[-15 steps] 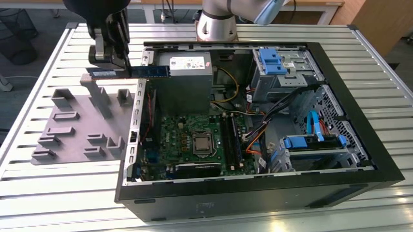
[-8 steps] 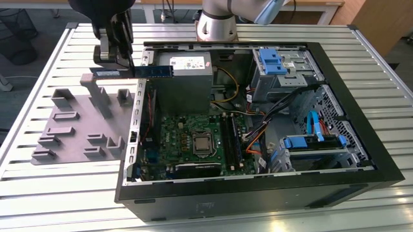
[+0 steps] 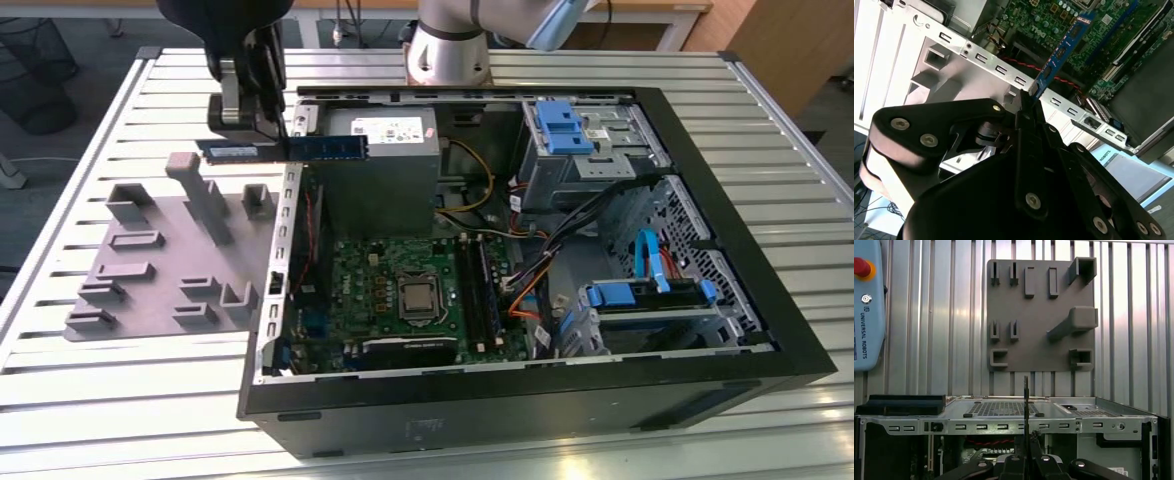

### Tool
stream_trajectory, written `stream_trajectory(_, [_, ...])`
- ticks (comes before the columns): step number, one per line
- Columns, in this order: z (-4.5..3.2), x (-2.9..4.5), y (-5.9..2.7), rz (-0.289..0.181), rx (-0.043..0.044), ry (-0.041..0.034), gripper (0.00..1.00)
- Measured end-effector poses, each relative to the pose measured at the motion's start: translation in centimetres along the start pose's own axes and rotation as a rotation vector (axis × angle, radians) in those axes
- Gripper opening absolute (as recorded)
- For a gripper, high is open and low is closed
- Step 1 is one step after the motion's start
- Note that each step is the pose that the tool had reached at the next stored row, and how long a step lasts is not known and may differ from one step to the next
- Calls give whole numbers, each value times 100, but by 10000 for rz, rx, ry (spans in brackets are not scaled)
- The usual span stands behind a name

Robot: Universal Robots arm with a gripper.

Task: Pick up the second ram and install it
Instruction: 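Pick up the second ram and move it above second insertion slot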

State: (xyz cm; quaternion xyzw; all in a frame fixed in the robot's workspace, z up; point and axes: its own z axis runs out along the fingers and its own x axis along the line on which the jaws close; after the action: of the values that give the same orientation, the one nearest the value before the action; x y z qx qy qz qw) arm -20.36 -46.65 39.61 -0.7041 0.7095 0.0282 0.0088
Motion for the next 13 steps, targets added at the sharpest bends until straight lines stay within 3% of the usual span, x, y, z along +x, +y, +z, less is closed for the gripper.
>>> stream_trajectory(13, [-4,-1,-139,-1,0,0,14])
